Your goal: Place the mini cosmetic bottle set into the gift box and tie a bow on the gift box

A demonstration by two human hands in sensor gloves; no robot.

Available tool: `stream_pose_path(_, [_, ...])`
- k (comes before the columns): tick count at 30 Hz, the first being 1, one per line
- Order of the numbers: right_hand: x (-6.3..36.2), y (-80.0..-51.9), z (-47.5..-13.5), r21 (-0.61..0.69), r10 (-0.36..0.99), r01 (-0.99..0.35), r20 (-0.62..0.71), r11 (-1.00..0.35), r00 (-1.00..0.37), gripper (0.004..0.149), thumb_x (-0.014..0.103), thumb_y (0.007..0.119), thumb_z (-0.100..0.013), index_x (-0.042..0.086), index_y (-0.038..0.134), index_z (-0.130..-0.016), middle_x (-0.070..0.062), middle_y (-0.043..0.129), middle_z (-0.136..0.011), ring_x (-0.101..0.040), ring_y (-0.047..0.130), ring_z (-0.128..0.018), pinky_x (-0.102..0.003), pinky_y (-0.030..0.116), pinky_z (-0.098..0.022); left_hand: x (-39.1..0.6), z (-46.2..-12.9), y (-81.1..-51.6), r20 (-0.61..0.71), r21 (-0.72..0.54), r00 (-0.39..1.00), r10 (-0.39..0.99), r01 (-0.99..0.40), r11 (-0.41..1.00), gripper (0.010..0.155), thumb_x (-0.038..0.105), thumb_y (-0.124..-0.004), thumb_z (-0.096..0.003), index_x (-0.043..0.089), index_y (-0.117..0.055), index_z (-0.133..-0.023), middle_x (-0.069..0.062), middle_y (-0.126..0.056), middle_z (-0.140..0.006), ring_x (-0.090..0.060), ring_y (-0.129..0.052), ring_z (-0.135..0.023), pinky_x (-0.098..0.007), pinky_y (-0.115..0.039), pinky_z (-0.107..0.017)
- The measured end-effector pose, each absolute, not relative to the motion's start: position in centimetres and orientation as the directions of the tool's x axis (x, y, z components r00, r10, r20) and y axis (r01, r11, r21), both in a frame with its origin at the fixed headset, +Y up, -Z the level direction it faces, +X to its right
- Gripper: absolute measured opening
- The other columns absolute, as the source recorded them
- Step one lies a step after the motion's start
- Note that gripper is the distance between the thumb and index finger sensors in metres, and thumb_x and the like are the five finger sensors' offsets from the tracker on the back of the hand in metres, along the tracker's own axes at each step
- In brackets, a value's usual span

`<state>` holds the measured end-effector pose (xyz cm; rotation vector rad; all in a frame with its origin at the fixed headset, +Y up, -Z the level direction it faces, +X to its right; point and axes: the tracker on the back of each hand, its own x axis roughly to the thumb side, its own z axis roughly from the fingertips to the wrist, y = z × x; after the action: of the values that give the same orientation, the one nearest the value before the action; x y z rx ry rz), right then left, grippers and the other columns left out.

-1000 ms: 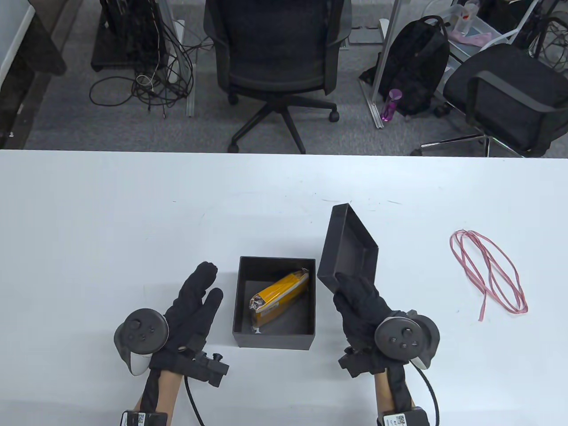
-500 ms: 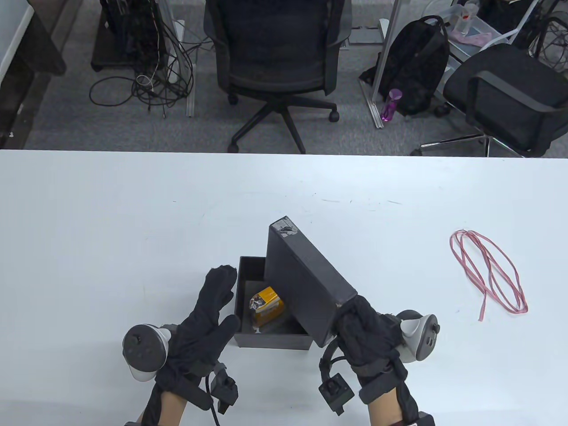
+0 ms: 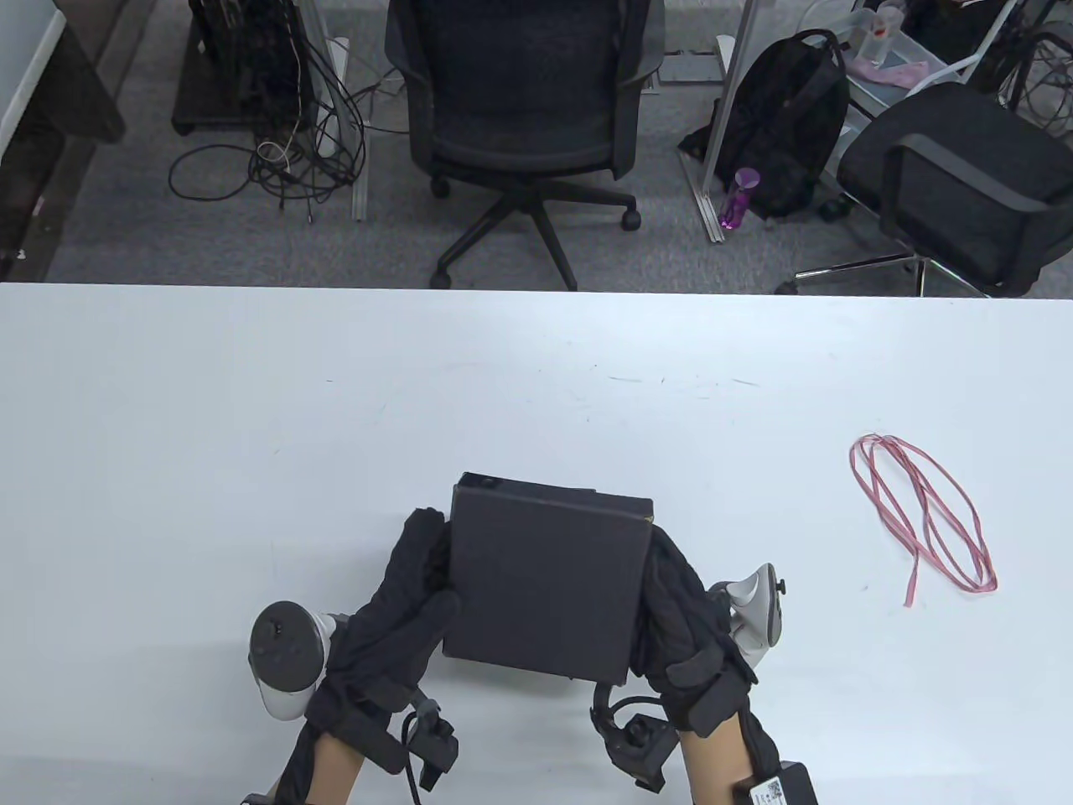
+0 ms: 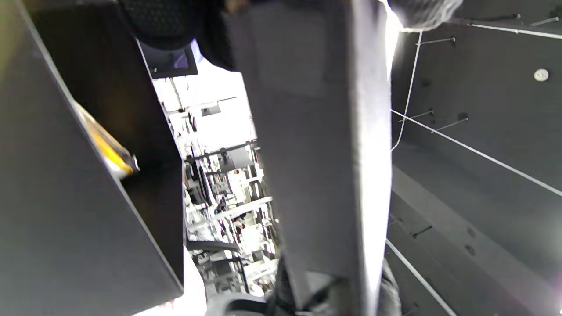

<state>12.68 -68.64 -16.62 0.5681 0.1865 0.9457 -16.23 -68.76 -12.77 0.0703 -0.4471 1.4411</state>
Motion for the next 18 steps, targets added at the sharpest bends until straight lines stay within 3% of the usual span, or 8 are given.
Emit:
stream_pose_path(3, [12.3,-68.9,-16.5,0.510,0.815,-0.728,0.085,0.459,0.573,0.057,0.025,0.048,-0.064,-0.002,0.031,-0.111,-0.009,0.072,-0.080,-0.022,0.082,-0.057,-0.026,0.087,-0.036,-16.0,-12.6,-68.7,0.341,-0.217,0.073,0.937,-0.964,0.154,0.086,0.061,-0.059,-0.0592,0.014,-0.020,-0.119,-0.015,-0.058,-0.113,-0.025,-0.089,-0.071,-0.039,-0.081,-0.053])
stream_pose_path(5, [12.5,-68.9,-16.5,0.454,0.808,-0.750,0.103,0.481,0.581,0.059,0.021,0.053,-0.064,-0.005,0.028,-0.111,-0.015,0.070,-0.085,-0.026,0.081,-0.061,-0.030,0.087,-0.041,-16.1,-12.6,-68.8,0.354,-0.172,0.098,0.930,-0.971,0.168,0.083,0.057,-0.059,-0.0607,0.014,-0.019,-0.119,-0.012,-0.059,-0.111,-0.019,-0.091,-0.059,-0.031,-0.083,-0.043])
stream_pose_path(7, [12.6,-68.7,-16.5,0.431,0.829,-0.791,0.150,0.435,0.538,0.063,0.019,0.056,-0.063,-0.007,0.024,-0.110,-0.022,0.063,-0.092,-0.032,0.078,-0.067,-0.037,0.085,-0.047,-16.2,-12.6,-69.0,0.342,-0.161,0.094,0.935,-0.974,0.157,0.081,0.055,-0.058,-0.0618,0.014,-0.018,-0.119,-0.013,-0.058,-0.111,-0.017,-0.091,-0.055,-0.029,-0.082,-0.039])
stream_pose_path(10, [12.8,-68.3,-16.3,0.412,0.872,-0.860,0.246,0.302,0.424,0.065,0.020,0.056,-0.064,-0.004,0.019,-0.112,-0.031,0.046,-0.105,-0.037,0.071,-0.075,-0.046,0.077,-0.055,-16.1,-12.6,-69.3,0.325,-0.145,0.081,0.942,-0.980,0.135,0.078,0.053,-0.055,-0.0631,0.014,-0.017,-0.118,-0.015,-0.055,-0.112,-0.017,-0.091,-0.053,-0.028,-0.082,-0.037])
stream_pose_path(13, [12.2,-67.8,-15.7,0.391,0.912,-0.917,0.339,0.086,0.230,0.069,0.033,0.052,-0.067,0.002,0.012,-0.114,-0.036,0.031,-0.111,-0.047,0.063,-0.085,-0.057,0.068,-0.060,-15.8,-12.5,-69.4,0.317,-0.150,0.083,0.945,-0.979,0.136,0.076,0.052,-0.053,-0.0639,0.013,-0.015,-0.118,-0.017,-0.052,-0.113,-0.017,-0.090,-0.054,-0.028,-0.082,-0.037])
stream_pose_path(16, [11.6,-67.1,-14.9,0.236,0.879,-0.956,0.475,-0.173,-0.042,0.075,0.039,0.047,-0.066,-0.007,0.007,-0.111,-0.042,0.021,-0.111,-0.063,0.042,-0.094,-0.077,0.051,-0.060,-15.7,-12.2,-69.2,0.331,-0.103,0.125,0.935,-0.981,0.167,0.075,0.052,-0.050,-0.0646,0.012,-0.016,-0.118,-0.019,-0.049,-0.114,-0.018,-0.089,-0.056,-0.029,-0.082,-0.038])
stream_pose_path(18, [11.4,-66.9,-14.7,0.201,0.854,-0.943,0.503,-0.265,-0.133,0.076,0.039,0.043,-0.067,-0.011,0.006,-0.110,-0.045,0.015,-0.109,-0.069,0.026,-0.092,-0.084,0.041,-0.056,-15.7,-12.0,-69.0,0.362,-0.080,0.126,0.923,-0.983,0.166,0.074,0.051,-0.048,-0.0645,0.011,-0.017,-0.118,-0.021,-0.045,-0.115,-0.022,-0.088,-0.064,-0.032,-0.082,-0.045])
